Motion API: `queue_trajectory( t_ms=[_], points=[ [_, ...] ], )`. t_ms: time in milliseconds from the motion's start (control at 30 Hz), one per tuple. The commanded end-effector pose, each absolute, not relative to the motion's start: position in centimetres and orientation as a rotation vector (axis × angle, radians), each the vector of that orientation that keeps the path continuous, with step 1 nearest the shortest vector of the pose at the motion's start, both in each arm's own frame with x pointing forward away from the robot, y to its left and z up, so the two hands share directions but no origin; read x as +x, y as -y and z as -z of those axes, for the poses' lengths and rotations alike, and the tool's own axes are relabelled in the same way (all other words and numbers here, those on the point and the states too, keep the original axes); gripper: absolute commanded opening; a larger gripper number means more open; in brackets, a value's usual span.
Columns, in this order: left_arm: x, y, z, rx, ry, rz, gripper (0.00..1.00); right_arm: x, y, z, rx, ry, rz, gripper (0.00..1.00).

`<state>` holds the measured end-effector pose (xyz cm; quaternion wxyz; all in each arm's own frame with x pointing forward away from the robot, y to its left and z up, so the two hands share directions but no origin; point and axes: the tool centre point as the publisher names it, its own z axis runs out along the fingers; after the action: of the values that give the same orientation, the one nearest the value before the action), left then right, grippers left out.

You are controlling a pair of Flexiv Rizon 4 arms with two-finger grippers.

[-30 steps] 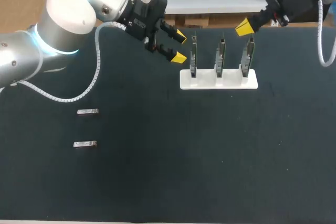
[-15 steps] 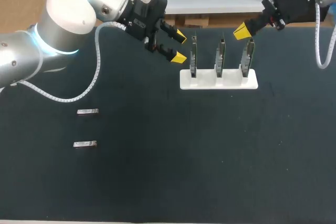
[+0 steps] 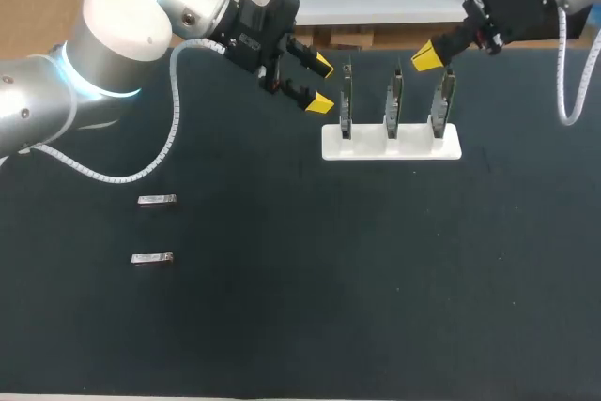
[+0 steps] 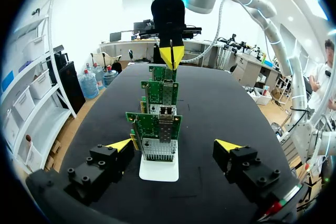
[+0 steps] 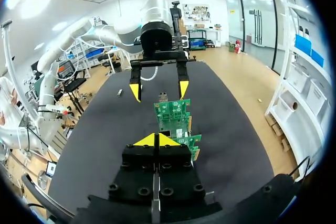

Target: Pick up the optical module with the left hand, and insert it into the network port with the right hand.

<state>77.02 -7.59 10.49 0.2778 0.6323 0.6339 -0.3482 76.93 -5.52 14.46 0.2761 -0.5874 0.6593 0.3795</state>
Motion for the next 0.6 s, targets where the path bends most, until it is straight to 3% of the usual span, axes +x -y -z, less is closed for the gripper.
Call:
queue_trajectory(
  t_ms=[33,267,300,333,367,600],
  points=[
    [76.99,7.63,-10.52,1.698,-1.705,0.932,1.0,76.96,5.36,-14.37,-1.575,-1.773,-1.015,0.0],
    [76.99,7.63,-10.52,1.698,-1.705,0.932,1.0,77.12,5.39,-14.38,-1.566,-1.783,-0.999,0.0],
    [76.99,7.63,-10.52,1.698,-1.705,0.932,1.0,77.12,5.39,-14.39,-1.566,-1.784,-0.997,0.09],
    [76.99,7.63,-10.52,1.698,-1.705,0.932,1.0,77.13,5.42,-14.42,-1.579,-1.79,-0.984,0.47],
    [76.99,7.63,-10.52,1.698,-1.705,0.932,1.0,77.13,5.42,-14.42,-1.579,-1.79,-0.984,1.0],
    [76.99,7.63,-10.52,1.698,-1.705,0.932,1.0,77.13,5.42,-14.42,-1.579,-1.79,-0.984,1.0]
  ],
)
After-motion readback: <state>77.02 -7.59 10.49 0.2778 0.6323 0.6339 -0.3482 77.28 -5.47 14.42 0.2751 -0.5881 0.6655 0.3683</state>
